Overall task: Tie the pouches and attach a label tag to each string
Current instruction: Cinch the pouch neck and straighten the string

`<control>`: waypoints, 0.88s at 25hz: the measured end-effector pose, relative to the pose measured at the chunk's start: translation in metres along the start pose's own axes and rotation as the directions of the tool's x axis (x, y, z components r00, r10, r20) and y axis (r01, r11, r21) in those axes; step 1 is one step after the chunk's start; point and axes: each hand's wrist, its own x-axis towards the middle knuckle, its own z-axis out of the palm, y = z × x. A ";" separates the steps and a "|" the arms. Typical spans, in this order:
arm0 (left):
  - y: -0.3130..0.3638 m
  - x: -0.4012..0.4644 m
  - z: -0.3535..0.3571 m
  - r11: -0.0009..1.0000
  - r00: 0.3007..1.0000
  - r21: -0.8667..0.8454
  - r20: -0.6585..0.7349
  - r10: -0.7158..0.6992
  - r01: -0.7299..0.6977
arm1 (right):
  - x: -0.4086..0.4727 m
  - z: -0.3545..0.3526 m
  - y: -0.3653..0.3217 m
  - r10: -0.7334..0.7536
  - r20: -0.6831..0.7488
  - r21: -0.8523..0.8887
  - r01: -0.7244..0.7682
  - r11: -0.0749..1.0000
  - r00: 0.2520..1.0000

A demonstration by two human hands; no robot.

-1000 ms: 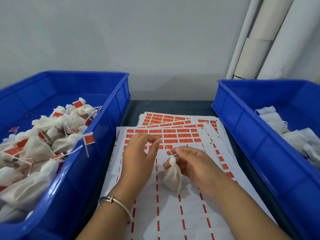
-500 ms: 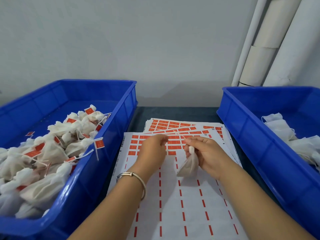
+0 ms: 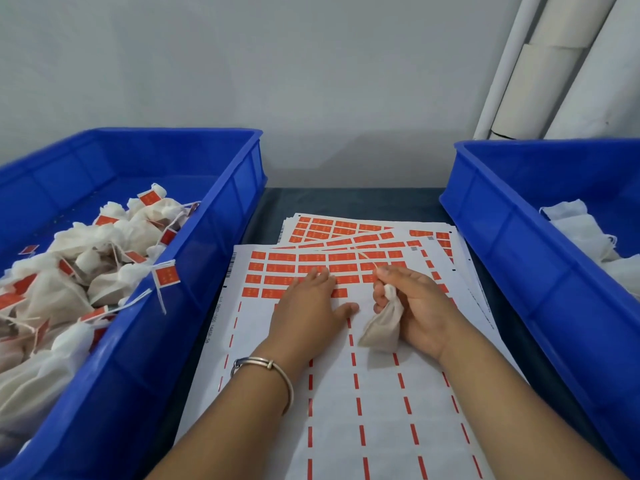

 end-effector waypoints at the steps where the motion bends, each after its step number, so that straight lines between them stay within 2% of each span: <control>1: 0.000 0.000 0.001 1.000 1.000 0.006 -0.010 0.003 -0.003 | 0.001 0.000 0.000 0.001 0.003 -0.009 -0.001 1.000 1.000; 16: 0.004 -0.006 0.002 0.998 0.981 -0.016 -0.189 0.050 -0.054 | 0.007 0.001 0.003 0.013 0.022 -0.015 -0.013 1.000 1.000; 22: 0.005 -0.004 -0.005 0.984 0.977 0.140 -0.167 0.133 -0.110 | 0.008 -0.002 0.003 0.025 0.043 0.014 -0.026 1.000 0.999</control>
